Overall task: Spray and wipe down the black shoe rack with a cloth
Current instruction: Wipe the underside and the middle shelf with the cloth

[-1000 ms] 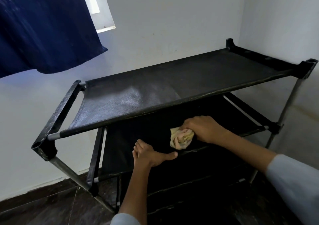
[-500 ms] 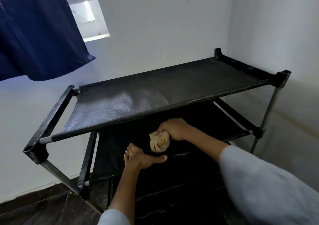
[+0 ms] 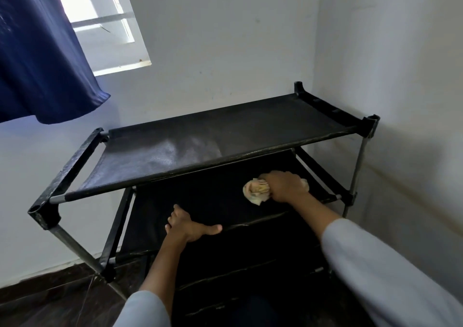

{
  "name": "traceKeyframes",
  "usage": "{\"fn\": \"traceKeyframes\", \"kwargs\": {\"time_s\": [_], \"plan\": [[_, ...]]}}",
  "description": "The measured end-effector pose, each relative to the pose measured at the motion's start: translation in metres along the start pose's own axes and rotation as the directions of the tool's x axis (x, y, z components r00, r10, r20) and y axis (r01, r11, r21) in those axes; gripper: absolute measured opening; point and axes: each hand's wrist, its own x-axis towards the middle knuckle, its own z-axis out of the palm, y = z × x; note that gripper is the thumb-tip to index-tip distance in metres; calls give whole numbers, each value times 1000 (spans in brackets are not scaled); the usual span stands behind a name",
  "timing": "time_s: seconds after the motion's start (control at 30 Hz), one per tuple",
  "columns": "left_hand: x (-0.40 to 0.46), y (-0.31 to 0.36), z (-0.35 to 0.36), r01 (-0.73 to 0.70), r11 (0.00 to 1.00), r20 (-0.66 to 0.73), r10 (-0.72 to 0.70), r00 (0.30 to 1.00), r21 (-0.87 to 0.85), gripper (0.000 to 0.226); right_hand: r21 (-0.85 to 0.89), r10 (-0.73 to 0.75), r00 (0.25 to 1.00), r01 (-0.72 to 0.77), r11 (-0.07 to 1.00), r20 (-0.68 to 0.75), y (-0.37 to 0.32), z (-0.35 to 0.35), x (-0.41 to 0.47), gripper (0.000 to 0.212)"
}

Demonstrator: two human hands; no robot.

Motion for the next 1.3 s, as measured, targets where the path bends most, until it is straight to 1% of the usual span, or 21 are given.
{"fn": "traceKeyframes", "kwargs": {"time_s": [0.07, 0.13, 0.2, 0.23, 0.27, 0.33, 0.37, 0.4, 0.47, 0.53, 0.6, 0.67, 0.77, 0.8, 0.83, 0.87, 0.97, 1.03, 1.17, 1.23, 1.3], "plan": [[-7, 9, 4, -40, 999, -52, 42, 998, 35, 131, -5, -69, 997, 69, 998, -15, -10, 0, 0, 35], [-13, 21, 13, -91, 992, -75, 98, 992, 92, 115, 50, -181, 983, 179, 982, 19, -8, -4, -8, 33], [-18, 36, 25, -119, 985, -55, 126, 991, 123, 92, 82, -279, 957, 273, 959, 85, 2, -10, -21, 33], [-19, 42, 31, -133, 981, -32, 139, 990, 140, 86, 78, -300, 948, 294, 953, 103, 8, -13, -27, 33], [-20, 48, 37, -149, 978, 10, 149, 989, 147, 86, 70, -306, 946, 300, 951, 107, 17, -16, -33, 32], [-20, 56, 46, -186, 976, 113, 174, 978, 116, 100, 47, -278, 956, 274, 961, 98, 37, -18, -38, 33], [-18, 58, 51, -219, 970, 136, 204, 970, 108, 109, 26, -251, 963, 250, 968, 96, 46, -19, -39, 35], [-15, 58, 56, -253, 959, 132, 237, 963, 125, 117, 3, -231, 969, 231, 973, 88, 54, -19, -38, 38], [-8, 54, 67, -291, 929, 63, 284, 957, 228, 133, -33, -215, 976, 217, 976, 45, 60, -16, -34, 40], [-4, 50, 77, -281, 883, 2, 302, 953, 376, 147, -62, -214, 977, 214, 975, -1, 56, -11, -27, 39], [-2, 48, 83, -279, 840, -14, 322, 947, 465, 154, -60, -203, 978, 200, 978, -54, 51, -6, -17, 36], [1, 49, 86, -272, 848, -27, 319, 947, 454, 150, -30, -134, 985, 131, 991, -112, 44, 2, -1, 33], [5, 48, 89, -242, 873, -85, 304, 949, 423, 133, 17, 65, 982, -63, 998, -178, 23, 10, 34, 25], [5, 48, 91, -229, 876, -104, 298, 949, 425, 128, 34, 109, 977, -105, 994, -182, 14, 11, 44, 23], [6, 48, 92, -214, 877, -117, 290, 950, 429, 127, 51, 114, 976, -107, 993, -186, 5, 11, 52, 22], [6, 47, 93, -201, 879, -123, 279, 952, 433, 126, 64, 75, 980, -64, 996, -185, -5, 11, 57, 21], [5, 48, 93, -176, 886, -122, 250, 960, 429, 131, 71, -147, 983, 155, 985, -107, -25, 15, 44, 21], [4, 49, 92, -178, 889, -110, 245, 963, 422, 134, 43, -230, 972, 232, 972, -47, -22, 10, 20, 23], [4, 51, 90, -164, 886, -71, 215, 974, 434, 142, 53, -232, 971, 228, 972, 67, 7, -9, -19, 33], [5, 52, 89, -157, 879, -63, 207, 976, 450, 140, 34, -188, 981, 187, 982, 52, 19, -10, -20, 34], [5, 51, 90, -156, 876, -71, 210, 975, 456, 139, 2, -98, 995, 98, 995, 1, 28, 0, 2, 31]]}}
